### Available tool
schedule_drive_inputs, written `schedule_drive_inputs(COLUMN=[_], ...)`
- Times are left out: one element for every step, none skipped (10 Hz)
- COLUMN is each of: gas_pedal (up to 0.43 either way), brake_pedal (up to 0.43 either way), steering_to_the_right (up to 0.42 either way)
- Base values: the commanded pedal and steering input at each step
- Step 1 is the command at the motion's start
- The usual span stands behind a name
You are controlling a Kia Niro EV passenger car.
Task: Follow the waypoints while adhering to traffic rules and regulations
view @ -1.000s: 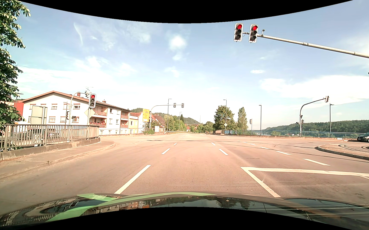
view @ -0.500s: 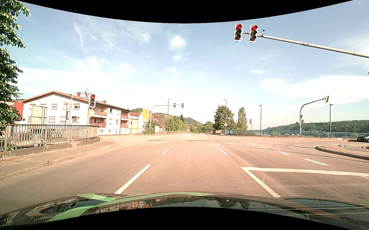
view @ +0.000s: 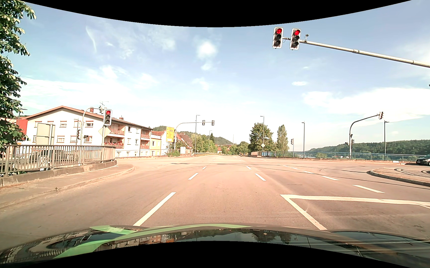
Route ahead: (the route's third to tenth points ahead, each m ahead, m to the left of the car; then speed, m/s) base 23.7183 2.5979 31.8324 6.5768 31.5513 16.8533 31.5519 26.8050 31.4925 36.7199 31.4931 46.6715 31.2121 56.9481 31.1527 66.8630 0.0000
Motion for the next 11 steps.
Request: schedule_drive_inputs(gas_pedal=[0.000,0.000,0.000,0.000,0.000,0.000,0.000,0.000,0.000,0.000,0.000], brake_pedal=[0.171,0.165,0.171,0.171,0.171,0.177,0.177,0.177,0.183,0.183,0.183], steering_to_the_right=[-0.008,-0.008,-0.008,-0.008,-0.008,-0.008,-0.008,-0.008,-0.008,-0.008,-0.008])
